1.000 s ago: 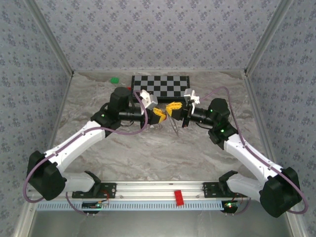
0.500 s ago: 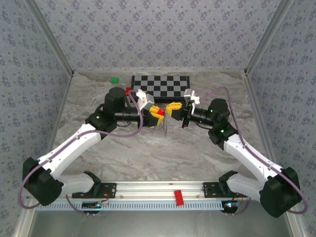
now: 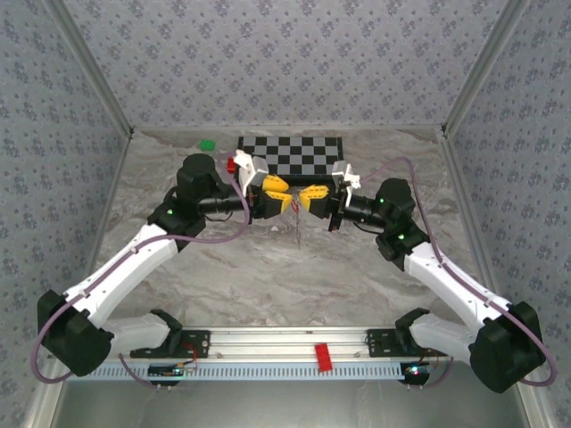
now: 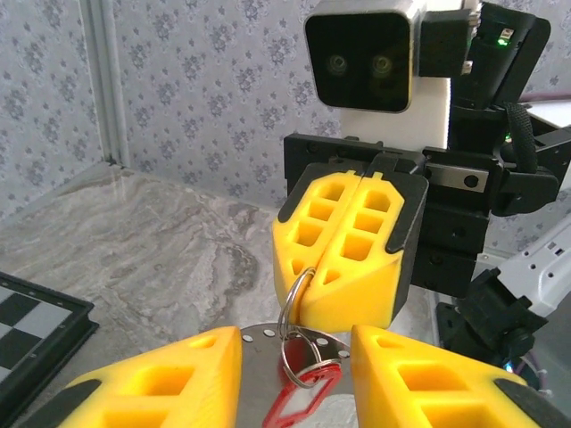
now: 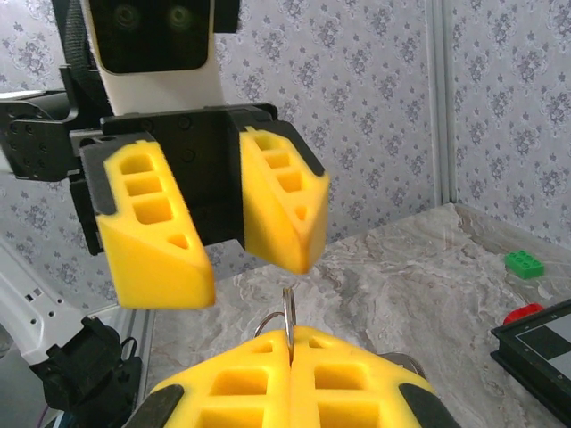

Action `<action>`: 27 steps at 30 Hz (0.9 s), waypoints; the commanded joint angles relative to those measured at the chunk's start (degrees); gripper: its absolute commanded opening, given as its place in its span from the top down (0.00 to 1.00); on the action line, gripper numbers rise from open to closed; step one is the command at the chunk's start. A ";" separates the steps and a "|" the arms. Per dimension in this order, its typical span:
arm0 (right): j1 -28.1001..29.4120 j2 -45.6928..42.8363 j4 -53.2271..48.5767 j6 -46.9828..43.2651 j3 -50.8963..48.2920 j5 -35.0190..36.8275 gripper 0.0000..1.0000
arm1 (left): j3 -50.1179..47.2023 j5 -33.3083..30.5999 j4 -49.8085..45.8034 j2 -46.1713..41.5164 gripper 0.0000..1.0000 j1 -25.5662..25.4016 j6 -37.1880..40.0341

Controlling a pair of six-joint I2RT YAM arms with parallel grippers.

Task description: Put the keys on the keyring

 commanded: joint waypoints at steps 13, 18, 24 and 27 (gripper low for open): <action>0.80 -0.82 1.48 -0.36 0.93 -1.20 1.00 | 0.93 6.32 6.01 3.95 0.73 -0.13 -3.80; 0.89 -0.73 1.62 -0.39 0.87 -1.19 1.00 | 1.28 7.62 5.86 4.51 0.85 -0.27 -3.53; 0.89 -0.67 1.37 -0.47 0.50 -1.11 1.00 | 1.36 8.38 6.14 4.44 1.00 -0.47 -3.07; 0.89 -0.77 1.11 -0.63 0.22 -0.86 1.00 | 1.11 8.79 6.29 4.35 1.00 -0.48 -2.72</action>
